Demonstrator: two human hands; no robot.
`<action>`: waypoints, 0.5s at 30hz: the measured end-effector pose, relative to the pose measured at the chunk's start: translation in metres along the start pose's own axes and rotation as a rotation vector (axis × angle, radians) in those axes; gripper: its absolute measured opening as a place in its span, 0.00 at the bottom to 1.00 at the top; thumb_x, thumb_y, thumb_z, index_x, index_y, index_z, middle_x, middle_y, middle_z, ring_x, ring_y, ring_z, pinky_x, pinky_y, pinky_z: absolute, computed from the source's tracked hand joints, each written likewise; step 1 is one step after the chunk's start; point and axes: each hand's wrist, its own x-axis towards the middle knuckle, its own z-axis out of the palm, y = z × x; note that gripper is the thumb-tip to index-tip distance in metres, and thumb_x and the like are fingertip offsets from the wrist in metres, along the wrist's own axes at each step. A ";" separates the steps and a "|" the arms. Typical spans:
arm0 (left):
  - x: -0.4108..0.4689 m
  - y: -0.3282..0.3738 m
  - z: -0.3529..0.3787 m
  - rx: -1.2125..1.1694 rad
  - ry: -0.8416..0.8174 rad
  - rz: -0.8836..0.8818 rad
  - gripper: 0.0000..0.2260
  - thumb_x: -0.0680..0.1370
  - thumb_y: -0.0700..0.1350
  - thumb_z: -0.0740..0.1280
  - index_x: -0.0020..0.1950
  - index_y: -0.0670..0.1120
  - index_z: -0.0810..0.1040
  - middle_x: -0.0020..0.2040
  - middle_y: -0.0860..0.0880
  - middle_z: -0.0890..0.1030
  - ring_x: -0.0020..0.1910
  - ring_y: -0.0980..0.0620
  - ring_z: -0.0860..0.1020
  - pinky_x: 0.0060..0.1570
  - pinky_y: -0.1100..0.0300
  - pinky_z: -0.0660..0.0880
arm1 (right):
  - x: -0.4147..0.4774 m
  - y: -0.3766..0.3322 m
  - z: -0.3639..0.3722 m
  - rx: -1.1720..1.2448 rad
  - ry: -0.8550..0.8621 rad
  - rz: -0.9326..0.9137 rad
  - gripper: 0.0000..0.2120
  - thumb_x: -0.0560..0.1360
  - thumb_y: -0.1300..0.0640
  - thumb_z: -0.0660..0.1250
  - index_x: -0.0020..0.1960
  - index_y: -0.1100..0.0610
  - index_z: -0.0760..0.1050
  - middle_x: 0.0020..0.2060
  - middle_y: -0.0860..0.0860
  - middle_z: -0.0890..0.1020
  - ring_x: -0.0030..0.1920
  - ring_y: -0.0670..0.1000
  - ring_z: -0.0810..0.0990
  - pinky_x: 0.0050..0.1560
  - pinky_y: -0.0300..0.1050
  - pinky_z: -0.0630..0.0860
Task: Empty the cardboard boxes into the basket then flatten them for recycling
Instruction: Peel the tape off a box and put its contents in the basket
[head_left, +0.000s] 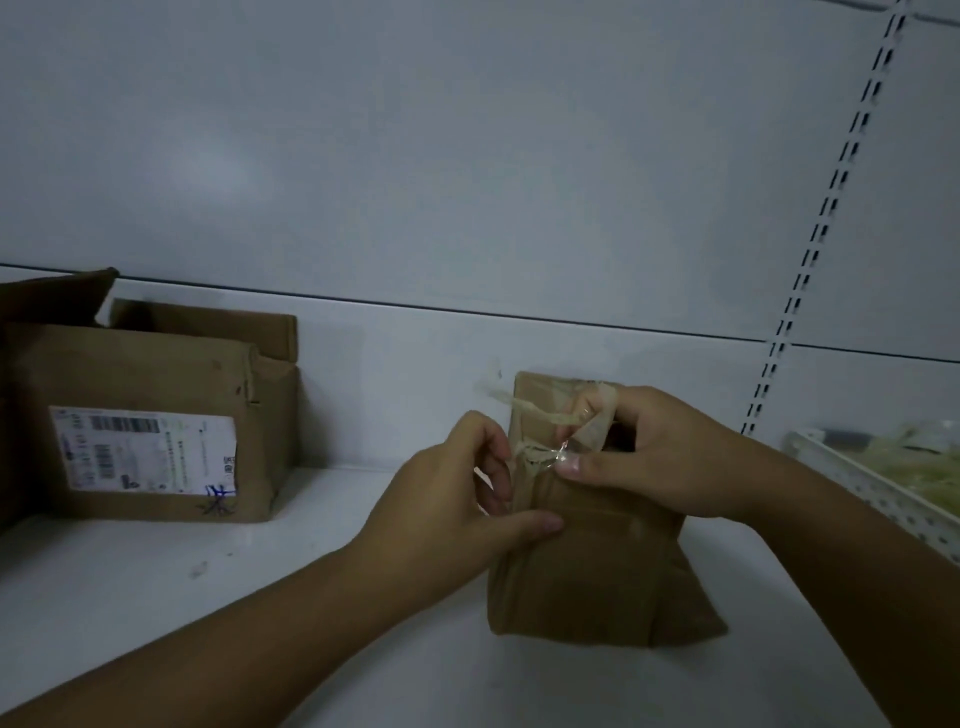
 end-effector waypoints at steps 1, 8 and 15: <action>-0.001 -0.001 -0.001 0.000 -0.004 0.004 0.18 0.63 0.57 0.76 0.42 0.54 0.70 0.38 0.55 0.80 0.37 0.59 0.79 0.39 0.56 0.80 | 0.000 0.001 0.000 0.003 -0.003 0.001 0.04 0.70 0.53 0.71 0.40 0.50 0.77 0.39 0.43 0.81 0.42 0.41 0.79 0.44 0.35 0.76; 0.003 -0.021 -0.005 -0.307 -0.203 -0.114 0.18 0.68 0.53 0.74 0.56 0.55 0.76 0.49 0.54 0.81 0.45 0.59 0.80 0.51 0.57 0.79 | 0.000 0.000 -0.002 0.022 -0.041 -0.019 0.05 0.66 0.49 0.70 0.39 0.47 0.76 0.37 0.41 0.79 0.38 0.39 0.77 0.38 0.28 0.70; -0.011 -0.017 0.015 -0.437 0.068 -0.031 0.16 0.74 0.33 0.68 0.59 0.45 0.80 0.54 0.48 0.81 0.51 0.59 0.80 0.45 0.71 0.75 | 0.001 -0.004 -0.009 0.109 -0.138 -0.048 0.12 0.63 0.54 0.74 0.36 0.37 0.78 0.46 0.48 0.82 0.47 0.47 0.80 0.46 0.32 0.75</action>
